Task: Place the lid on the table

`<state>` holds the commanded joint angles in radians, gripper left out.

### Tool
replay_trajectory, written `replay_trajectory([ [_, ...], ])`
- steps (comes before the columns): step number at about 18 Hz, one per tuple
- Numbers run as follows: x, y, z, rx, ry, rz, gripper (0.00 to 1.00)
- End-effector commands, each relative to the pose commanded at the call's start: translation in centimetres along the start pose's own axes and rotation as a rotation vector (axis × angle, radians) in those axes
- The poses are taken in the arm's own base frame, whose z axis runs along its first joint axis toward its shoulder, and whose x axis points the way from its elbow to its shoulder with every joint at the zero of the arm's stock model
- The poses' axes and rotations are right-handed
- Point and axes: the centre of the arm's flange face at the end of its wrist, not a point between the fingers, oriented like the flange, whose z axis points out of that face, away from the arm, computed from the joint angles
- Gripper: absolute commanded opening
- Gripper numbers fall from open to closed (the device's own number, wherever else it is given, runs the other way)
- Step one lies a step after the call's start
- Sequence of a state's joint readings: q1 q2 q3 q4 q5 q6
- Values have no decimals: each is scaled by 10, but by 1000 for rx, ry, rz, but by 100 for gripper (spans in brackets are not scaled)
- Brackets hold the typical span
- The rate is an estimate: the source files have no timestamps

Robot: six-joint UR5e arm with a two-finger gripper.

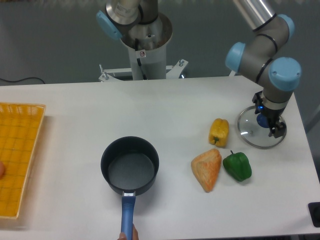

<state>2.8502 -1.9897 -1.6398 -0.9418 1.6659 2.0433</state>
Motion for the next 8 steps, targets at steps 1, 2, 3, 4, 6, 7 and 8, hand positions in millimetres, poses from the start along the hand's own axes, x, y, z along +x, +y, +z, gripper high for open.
replay_trajectory([
  [1, 0, -5, -9, -3, -10, 8, 100],
  [2, 0, -11, -17, -6, -18, 15, 100],
  [3, 2, -18, -24, -6, -21, 22, 100],
  [4, 4, -23, -30, -2, -20, 27, 100],
  [6, 6, -33, -39, 14, -10, 20, 100],
  [7, 6, -37, -42, 30, -14, 15, 100],
  [8, 7, -40, -44, 50, -15, 13, 100],
])
